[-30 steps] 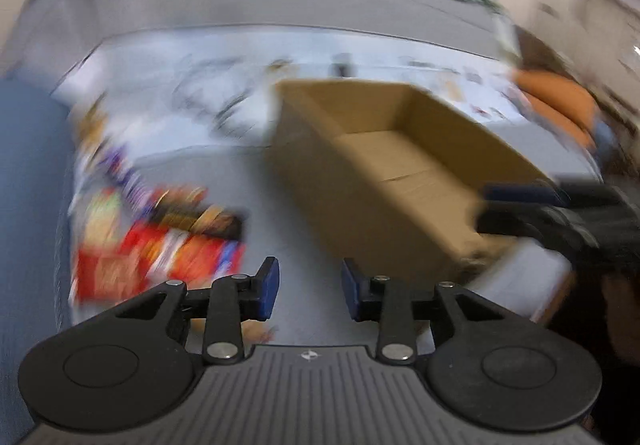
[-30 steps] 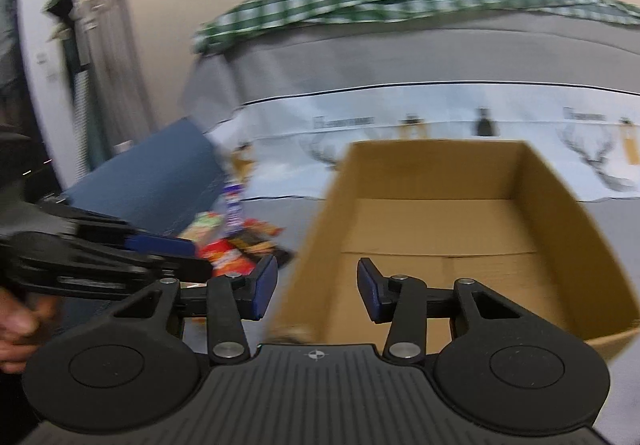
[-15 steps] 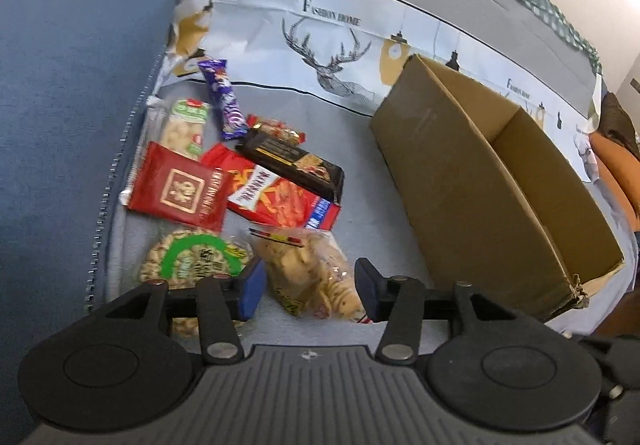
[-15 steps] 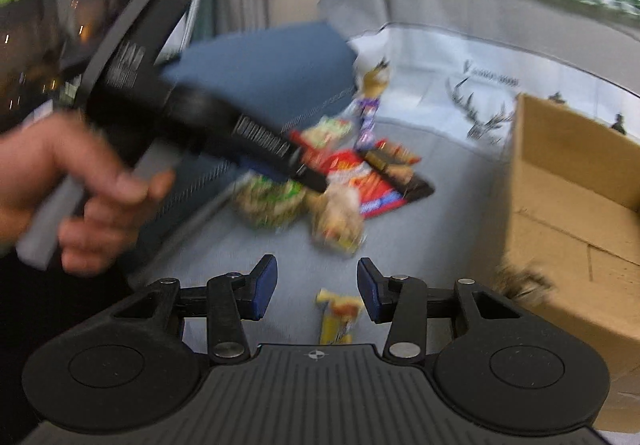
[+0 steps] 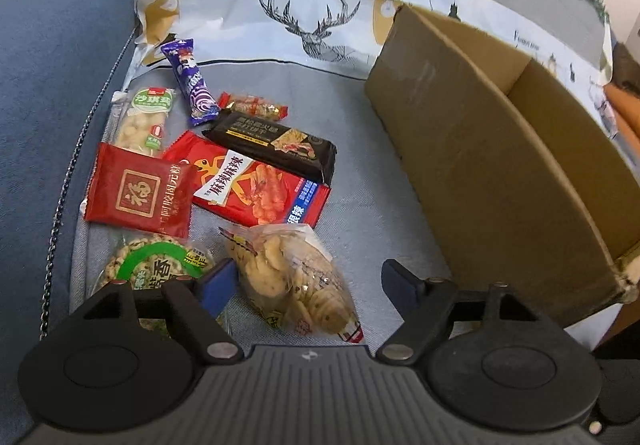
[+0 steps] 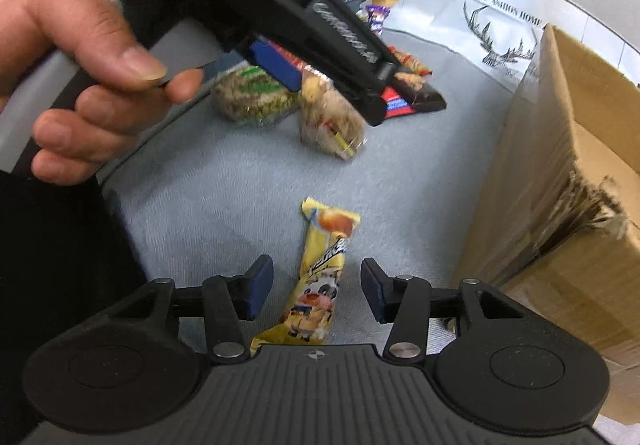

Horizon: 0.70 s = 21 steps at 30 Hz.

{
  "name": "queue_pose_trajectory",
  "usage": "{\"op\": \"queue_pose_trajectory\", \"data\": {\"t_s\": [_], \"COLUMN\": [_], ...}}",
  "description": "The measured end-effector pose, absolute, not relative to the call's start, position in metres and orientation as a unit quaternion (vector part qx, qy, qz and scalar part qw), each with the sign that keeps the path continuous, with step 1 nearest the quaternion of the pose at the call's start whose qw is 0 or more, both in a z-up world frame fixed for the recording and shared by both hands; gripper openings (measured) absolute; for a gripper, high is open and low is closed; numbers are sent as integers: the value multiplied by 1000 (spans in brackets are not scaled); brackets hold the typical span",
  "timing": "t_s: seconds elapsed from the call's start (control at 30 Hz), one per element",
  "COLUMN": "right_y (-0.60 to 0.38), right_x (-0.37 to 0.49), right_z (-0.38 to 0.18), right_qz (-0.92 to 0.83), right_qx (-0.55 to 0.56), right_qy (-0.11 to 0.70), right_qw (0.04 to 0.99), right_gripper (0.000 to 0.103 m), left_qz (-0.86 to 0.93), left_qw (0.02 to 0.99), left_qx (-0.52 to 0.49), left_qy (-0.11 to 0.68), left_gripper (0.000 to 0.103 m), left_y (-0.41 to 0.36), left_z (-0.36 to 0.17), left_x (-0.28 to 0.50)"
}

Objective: Organize snacks
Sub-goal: 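Grasp the yellow candy bar with the right gripper while the left grasps the clear cookie bag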

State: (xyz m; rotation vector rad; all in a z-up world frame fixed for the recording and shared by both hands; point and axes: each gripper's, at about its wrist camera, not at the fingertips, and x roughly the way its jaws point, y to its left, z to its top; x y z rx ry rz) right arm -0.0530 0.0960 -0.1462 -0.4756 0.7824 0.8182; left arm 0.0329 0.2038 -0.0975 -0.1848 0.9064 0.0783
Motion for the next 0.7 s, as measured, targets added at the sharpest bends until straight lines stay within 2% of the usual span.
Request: {"op": "queue_pose_trajectory", "data": {"t_s": [0.03,0.07,0.1,0.17,0.27,0.53,0.7], "right_y": [98,99,100,100,99,96,101], "right_x": [-51,-52,-52,-52,-49,-45,-39], "right_z": [-149,-149,-148,-145,-141,-136,-146], "right_qz": [384,385,386,388,385,373,368], "right_qx": [-225,-225,-222,-213,-198,-167,-170], "right_qy": [366,364,362,355,343,301,330], "right_qw": [817,818,819,823,834,861,853], "right_gripper": [39,25,21,12,11,8,12], "left_qz": [42,47,53,57,53,14,28], "left_qw": [892,890,888,888,897,909,902], "left_qx": [-81,-72,-65,-60,-64,-92,-94], "left_qy": [442,448,452,453,434,405,421], "left_gripper": [79,72,66,62,57,57,58], "left_y": [202,201,199,199,200,202,204], "left_z": [-100,-103,-104,-106,-99,-80,-85], "left_x": [35,37,38,39,32,11,13]}}
